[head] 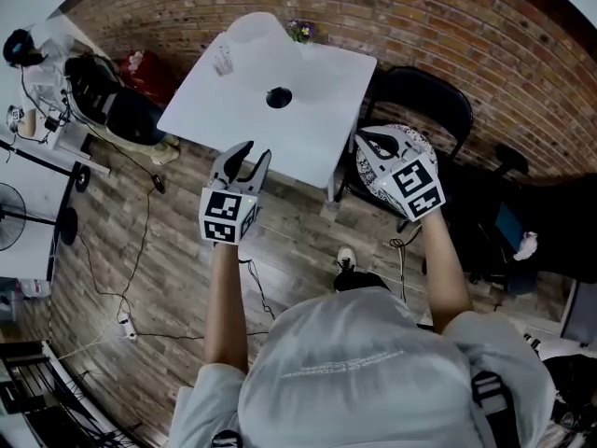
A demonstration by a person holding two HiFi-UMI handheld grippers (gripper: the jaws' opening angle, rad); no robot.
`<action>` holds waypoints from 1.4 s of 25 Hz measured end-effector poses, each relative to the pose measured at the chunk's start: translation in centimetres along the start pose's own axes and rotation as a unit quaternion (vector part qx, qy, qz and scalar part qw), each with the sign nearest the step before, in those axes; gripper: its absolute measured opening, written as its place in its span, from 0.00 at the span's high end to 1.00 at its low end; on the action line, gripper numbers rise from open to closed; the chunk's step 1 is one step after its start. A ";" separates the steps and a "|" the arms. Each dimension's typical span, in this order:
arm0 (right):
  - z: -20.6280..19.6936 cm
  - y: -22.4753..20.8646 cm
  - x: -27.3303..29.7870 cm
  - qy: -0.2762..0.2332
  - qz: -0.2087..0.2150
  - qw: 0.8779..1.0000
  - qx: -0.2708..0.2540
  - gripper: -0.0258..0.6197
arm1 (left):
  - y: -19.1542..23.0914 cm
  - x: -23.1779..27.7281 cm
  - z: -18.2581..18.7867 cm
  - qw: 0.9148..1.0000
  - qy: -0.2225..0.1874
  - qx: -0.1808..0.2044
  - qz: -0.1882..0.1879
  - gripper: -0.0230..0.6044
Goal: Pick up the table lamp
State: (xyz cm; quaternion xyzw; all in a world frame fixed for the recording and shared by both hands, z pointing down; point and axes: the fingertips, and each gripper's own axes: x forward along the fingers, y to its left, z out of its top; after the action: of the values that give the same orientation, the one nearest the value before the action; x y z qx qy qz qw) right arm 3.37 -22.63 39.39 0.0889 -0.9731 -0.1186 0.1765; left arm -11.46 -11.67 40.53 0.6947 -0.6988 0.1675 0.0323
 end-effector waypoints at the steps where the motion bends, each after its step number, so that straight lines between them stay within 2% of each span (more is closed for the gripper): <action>1: -0.3 -0.7 0.6 0.003 0.004 1.000 0.002 0.96 | 0.4 0.9 -0.2 1.000 0.002 -0.008 0.001 0.74; 8: -1.0 -3.9 5.1 0.005 0.016 1.000 0.012 0.96 | 4.1 6.3 -1.7 0.999 0.016 -0.047 0.010 0.73; 15: -1.7 -5.2 9.7 0.037 -0.005 0.999 0.036 0.96 | 8.3 11.3 -6.5 0.994 0.058 -0.079 -0.038 0.66; 25: -2.5 -6.6 16.9 0.081 -0.093 0.990 0.072 0.96 | 14.7 18.3 -11.6 0.988 0.057 -0.050 -0.135 0.64; 29: -3.3 -6.9 19.1 0.102 -0.124 0.983 0.086 0.96 | 15.8 20.9 -14.1 0.982 0.068 -0.041 -0.169 0.64; 35: -4.1 -7.6 21.3 0.118 -0.161 0.974 0.104 0.96 | 16.7 24.4 -17.3 0.975 0.081 -0.041 -0.200 0.62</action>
State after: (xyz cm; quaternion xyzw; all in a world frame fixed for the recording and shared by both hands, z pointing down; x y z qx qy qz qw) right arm -13.77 -35.30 48.00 0.2752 -0.9254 -0.0320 0.2587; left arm -31.93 -30.68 60.42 0.8028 -0.5468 0.1844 0.1502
